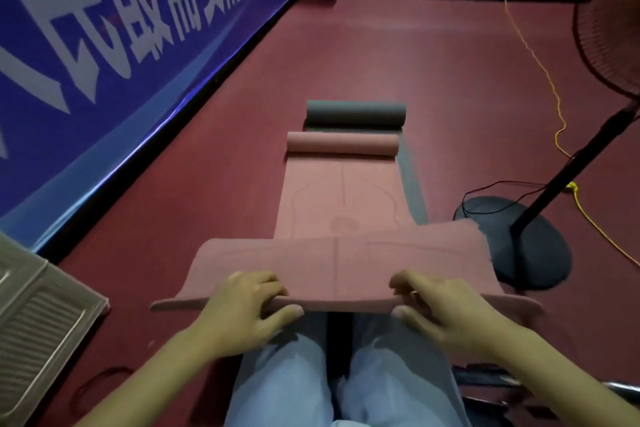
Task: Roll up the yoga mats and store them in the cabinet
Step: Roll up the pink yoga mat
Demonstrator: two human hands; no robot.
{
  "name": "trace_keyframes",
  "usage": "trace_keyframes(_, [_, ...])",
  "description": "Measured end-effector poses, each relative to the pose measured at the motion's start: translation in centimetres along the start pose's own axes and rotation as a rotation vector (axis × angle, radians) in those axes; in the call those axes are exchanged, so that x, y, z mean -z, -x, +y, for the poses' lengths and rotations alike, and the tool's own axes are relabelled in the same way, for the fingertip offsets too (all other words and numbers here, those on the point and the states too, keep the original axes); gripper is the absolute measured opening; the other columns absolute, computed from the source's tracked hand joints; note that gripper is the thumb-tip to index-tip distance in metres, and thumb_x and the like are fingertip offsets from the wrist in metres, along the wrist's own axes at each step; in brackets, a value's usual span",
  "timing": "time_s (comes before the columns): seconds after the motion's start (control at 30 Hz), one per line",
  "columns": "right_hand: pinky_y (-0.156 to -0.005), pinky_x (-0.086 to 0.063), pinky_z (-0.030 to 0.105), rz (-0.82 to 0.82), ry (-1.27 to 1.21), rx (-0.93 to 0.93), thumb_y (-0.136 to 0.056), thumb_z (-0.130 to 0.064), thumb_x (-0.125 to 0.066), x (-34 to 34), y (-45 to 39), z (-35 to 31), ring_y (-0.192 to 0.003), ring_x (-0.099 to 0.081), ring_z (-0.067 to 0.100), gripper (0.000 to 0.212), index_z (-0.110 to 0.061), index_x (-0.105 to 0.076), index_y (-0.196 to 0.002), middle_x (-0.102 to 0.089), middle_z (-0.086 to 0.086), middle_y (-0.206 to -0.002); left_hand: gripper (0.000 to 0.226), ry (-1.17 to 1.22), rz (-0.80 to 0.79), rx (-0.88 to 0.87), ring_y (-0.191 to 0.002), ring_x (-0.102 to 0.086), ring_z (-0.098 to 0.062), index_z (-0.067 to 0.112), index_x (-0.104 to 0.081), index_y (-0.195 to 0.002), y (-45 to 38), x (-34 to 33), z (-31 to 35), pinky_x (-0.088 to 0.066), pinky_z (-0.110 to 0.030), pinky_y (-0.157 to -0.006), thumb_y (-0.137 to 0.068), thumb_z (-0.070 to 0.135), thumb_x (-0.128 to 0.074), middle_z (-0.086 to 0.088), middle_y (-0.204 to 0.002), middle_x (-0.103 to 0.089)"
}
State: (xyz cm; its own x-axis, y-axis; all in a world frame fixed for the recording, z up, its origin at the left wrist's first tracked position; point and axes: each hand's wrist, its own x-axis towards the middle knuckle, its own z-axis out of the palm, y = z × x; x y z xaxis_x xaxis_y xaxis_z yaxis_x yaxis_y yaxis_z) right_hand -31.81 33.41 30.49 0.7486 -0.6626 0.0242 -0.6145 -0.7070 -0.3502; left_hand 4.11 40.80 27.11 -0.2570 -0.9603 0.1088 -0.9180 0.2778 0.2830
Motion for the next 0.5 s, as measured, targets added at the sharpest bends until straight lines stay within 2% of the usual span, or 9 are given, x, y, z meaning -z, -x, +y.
trace_keyframes(0.03, [-0.065, -0.040, 0.029, 0.051, -0.034, -0.002, -0.101, -0.054, -0.046, -0.2, 0.1, 0.1, -0.078, -0.053, 0.006, 0.027, -0.038, -0.044, -0.122, -0.058, -0.024, -0.092, 0.059, 0.016, -0.015, 0.008, -0.069, -0.055, -0.007, 0.028, -0.068, -0.082, 0.0, 0.1, -0.1, -0.048, -0.034, -0.069, -0.096, 0.077, -0.037, 0.016, -0.078, -0.057])
trace_keyframes(0.1, [-0.065, -0.045, 0.032, 0.171, -0.054, 0.017, -0.103, -0.038, -0.052, -0.8, -0.1, 0.5, -0.077, -0.054, 0.010, 0.019, -0.034, -0.047, -0.121, -0.058, -0.019, -0.092, 0.058, 0.101, -0.062, 0.070, -0.068, -0.054, -0.008, 0.029, -0.063, -0.080, -0.1, 0.4, -0.4, -0.049, -0.037, -0.067, -0.097, 0.075, -0.030, 0.015, -0.075, -0.057])
trace_keyframes(0.2, [-0.069, -0.048, 0.040, 0.306, 0.050, 0.098, -0.100, -0.019, -0.059, -2.2, -1.0, 1.1, -0.085, -0.055, 0.023, 0.007, -0.018, -0.062, -0.106, -0.059, -0.004, -0.100, 0.039, 0.205, -0.127, 0.213, -0.068, -0.059, -0.005, 0.037, -0.057, -0.088, -1.1, 0.4, -1.0, -0.054, -0.039, -0.068, -0.088, 0.073, -0.042, 0.016, -0.074, -0.064])
trace_keyframes(0.3, [-0.074, -0.046, 0.043, 0.402, 0.158, 0.110, -0.094, -0.023, -0.068, -3.2, -1.0, 1.3, -0.092, -0.055, 0.028, 0.008, -0.015, -0.071, -0.094, -0.063, 0.002, -0.106, 0.025, 0.255, -0.068, 0.249, -0.081, -0.061, -0.002, 0.043, -0.057, -0.098, -1.9, 0.2, -1.2, -0.055, -0.037, -0.072, -0.081, 0.061, -0.062, 0.023, -0.089, -0.063])
trace_keyframes(0.4, [-0.070, -0.043, 0.043, 0.426, 0.203, 0.095, -0.091, -0.032, -0.072, -3.9, -0.2, 1.0, -0.086, -0.052, 0.027, 0.016, -0.016, -0.072, -0.088, -0.063, 0.001, -0.099, 0.023, 0.063, 0.151, 0.131, -0.079, -0.053, -0.015, 0.030, -0.064, -0.084, -1.7, -0.8, 0.2, -0.043, -0.032, -0.060, -0.077, 0.039, -0.084, 0.016, -0.084, -0.052])
trace_keyframes(0.43, [-0.067, -0.042, 0.042, 0.418, 0.213, 0.086, -0.090, -0.034, -0.073, -4.2, 0.0, 0.9, -0.082, -0.050, 0.027, 0.019, -0.016, -0.071, -0.085, -0.062, 0.001, -0.095, 0.021, -0.004, 0.194, 0.095, -0.074, -0.052, -0.017, 0.026, -0.065, -0.080, -1.3, -1.2, 0.8, -0.040, -0.030, -0.057, -0.079, 0.032, -0.085, 0.013, -0.081, -0.052])
trace_keyframes(0.5, [-0.061, -0.040, 0.041, 0.401, 0.229, 0.056, -0.091, -0.034, -0.071, -4.8, 0.3, 0.5, -0.075, -0.046, 0.026, 0.022, -0.014, -0.068, -0.081, -0.061, 0.001, -0.088, 0.018, -0.076, 0.233, 0.021, -0.069, -0.052, -0.020, 0.022, -0.063, -0.080, -0.6, -1.9, 1.5, -0.039, -0.031, -0.055, -0.091, 0.033, -0.070, 0.009, -0.079, -0.053])
